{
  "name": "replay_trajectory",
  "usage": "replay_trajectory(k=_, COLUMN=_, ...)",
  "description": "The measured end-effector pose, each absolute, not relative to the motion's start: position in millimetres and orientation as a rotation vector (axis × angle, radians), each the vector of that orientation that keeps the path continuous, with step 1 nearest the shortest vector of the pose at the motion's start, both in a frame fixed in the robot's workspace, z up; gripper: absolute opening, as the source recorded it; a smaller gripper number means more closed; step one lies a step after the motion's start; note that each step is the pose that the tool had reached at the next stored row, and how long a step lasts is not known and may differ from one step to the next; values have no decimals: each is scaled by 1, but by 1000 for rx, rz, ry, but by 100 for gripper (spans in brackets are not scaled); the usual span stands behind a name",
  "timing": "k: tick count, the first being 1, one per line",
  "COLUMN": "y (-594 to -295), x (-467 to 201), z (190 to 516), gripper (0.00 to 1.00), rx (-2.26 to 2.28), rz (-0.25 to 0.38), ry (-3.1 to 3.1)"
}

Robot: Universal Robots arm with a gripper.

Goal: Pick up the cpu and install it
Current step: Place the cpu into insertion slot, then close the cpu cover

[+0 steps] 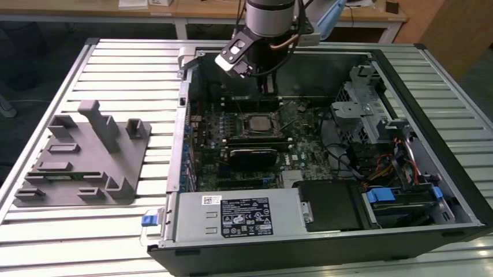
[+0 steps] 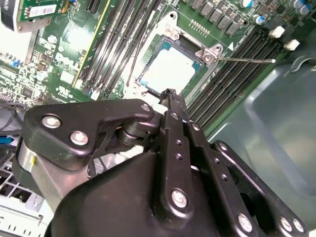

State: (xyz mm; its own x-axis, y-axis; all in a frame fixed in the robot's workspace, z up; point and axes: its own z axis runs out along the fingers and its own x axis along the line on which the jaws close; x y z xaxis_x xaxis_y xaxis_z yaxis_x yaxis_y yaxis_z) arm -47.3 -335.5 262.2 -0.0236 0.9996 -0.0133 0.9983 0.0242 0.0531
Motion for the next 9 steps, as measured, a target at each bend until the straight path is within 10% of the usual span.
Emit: replay_trajectory(k=9, y=-336, x=-47, z=265, gripper=11, rx=2162, rz=45, ry=2214)
